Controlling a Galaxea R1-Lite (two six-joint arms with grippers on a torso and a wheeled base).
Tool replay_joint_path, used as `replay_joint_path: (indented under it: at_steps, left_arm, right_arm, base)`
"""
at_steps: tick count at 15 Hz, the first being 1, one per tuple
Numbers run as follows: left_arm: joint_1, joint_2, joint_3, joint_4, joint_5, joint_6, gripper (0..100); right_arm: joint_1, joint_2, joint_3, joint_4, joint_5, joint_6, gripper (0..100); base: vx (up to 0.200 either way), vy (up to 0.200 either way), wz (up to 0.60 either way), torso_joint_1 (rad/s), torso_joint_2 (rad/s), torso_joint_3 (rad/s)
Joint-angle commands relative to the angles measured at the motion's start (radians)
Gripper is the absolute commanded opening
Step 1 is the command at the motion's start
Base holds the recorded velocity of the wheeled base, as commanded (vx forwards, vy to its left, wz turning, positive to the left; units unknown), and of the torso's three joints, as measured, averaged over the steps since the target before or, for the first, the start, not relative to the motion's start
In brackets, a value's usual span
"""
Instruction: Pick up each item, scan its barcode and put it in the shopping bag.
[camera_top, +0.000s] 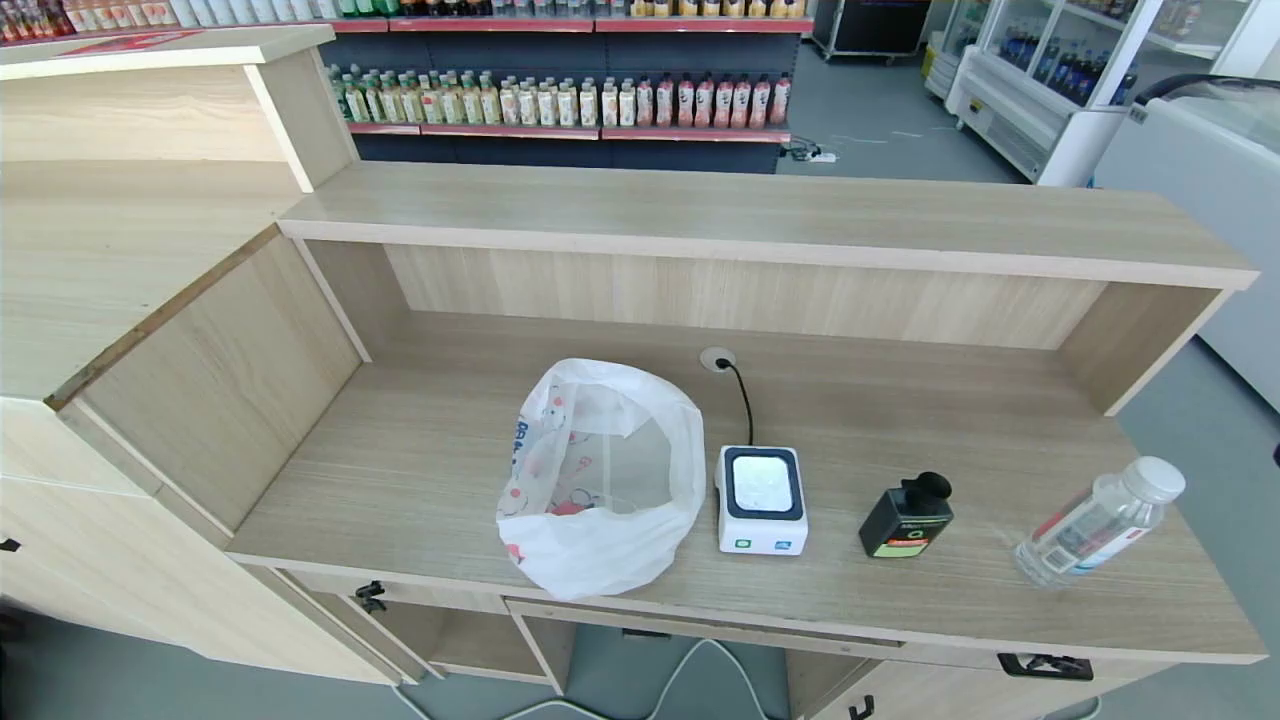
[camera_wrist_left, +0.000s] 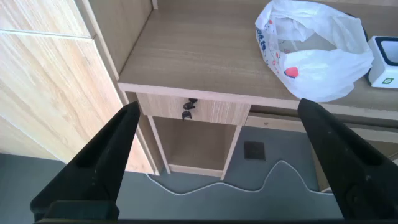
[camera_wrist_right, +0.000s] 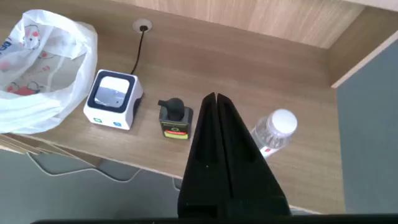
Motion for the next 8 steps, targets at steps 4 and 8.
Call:
replay_joint_path:
  at_steps: [4,8]
  left_arm:
    - [0.000,0.000,0.000,0.000,0.000,-0.001,100]
    - [0.000,0.000,0.000,0.000,0.000,-0.001,100]
  right_arm:
    - [0.014,0.218,0.139,-0.169,0.093,-0.084,100]
    - [-0.107,0.349,0.129,-0.173,0.200,-0.100,100]
  base:
    - [0.000,0.000,0.00,0.000,0.00,0.000]
    - [0.000,0.000,0.00,0.000,0.00,0.000]
